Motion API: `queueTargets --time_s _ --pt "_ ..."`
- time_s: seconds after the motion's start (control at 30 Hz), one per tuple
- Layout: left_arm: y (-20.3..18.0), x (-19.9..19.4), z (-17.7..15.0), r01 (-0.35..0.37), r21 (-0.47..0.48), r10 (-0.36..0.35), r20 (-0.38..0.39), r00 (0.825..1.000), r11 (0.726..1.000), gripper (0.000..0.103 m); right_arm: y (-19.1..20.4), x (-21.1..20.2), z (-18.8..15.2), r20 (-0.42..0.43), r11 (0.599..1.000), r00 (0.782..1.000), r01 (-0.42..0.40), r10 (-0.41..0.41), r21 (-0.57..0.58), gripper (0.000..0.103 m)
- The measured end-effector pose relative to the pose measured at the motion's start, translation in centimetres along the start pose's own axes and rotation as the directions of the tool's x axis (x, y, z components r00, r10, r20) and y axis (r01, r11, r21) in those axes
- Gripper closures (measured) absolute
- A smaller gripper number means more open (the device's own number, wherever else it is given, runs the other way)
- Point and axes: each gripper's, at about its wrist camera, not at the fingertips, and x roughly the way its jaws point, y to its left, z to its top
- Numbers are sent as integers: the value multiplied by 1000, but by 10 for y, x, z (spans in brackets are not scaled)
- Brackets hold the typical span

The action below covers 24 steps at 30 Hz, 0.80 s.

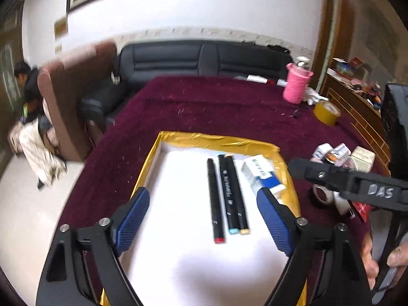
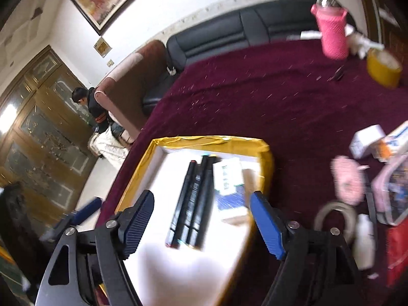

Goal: Organize objects
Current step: 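Place the black markers in the tray with both tools and open them, then grasp the black tape roll with the left tool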

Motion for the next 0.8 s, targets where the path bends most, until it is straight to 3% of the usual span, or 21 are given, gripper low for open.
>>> queueTargets --time_s 0.2,0.47,0.8 --pt "-43 -39 -12 -20 79 15 71 997 997 12 -14 -43 -29 85 994 993 90 -85 -62 16" --pt "-87 -50 -21 -18 122 10 59 998 992 12 -43 -87 -58 164 979 972 185 -169 -86 12" --pt "-134 -47 -25 -17 197 11 29 1000 980 12 -96 -126 -72 212 976 954 218 -211 -10 10"
